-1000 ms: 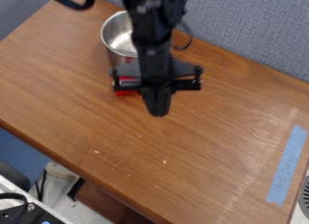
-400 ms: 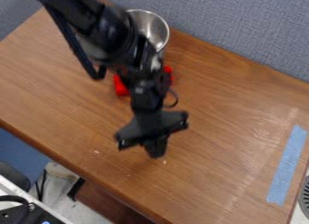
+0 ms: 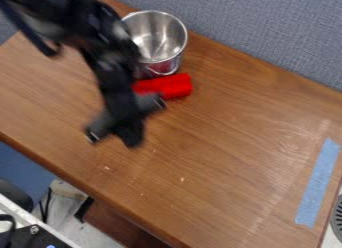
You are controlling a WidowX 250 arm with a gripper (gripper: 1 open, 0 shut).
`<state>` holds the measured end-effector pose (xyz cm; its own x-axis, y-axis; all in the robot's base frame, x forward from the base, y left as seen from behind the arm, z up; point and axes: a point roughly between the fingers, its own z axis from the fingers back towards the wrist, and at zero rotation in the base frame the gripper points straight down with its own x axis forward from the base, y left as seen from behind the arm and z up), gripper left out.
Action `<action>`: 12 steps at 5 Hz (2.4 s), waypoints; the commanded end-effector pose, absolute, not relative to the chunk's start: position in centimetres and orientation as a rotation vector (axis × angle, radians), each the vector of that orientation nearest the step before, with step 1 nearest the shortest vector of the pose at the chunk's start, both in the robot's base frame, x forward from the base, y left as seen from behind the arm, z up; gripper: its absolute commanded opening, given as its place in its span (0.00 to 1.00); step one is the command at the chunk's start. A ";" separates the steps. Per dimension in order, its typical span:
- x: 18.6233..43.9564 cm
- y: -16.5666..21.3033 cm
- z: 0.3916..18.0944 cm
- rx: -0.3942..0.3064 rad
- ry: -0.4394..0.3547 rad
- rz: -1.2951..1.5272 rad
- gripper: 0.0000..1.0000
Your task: Move the red object from the metal pot to the table
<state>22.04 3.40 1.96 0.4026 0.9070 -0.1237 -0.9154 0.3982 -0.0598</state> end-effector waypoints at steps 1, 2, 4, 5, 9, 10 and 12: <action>22.3 2.2 4.2 -0.115 0.066 1.147 0.00; 22.0 1.3 5.5 -0.102 0.049 1.117 0.00; 23.4 -5.5 5.3 -0.077 -0.030 1.153 0.00; 23.8 -8.2 4.6 -0.061 -0.029 1.204 0.00; 20.6 -4.2 2.3 0.055 0.004 1.605 0.00; 18.0 -3.0 1.8 0.089 -0.027 1.560 0.00; 17.8 -5.0 0.7 0.161 -0.043 1.504 0.00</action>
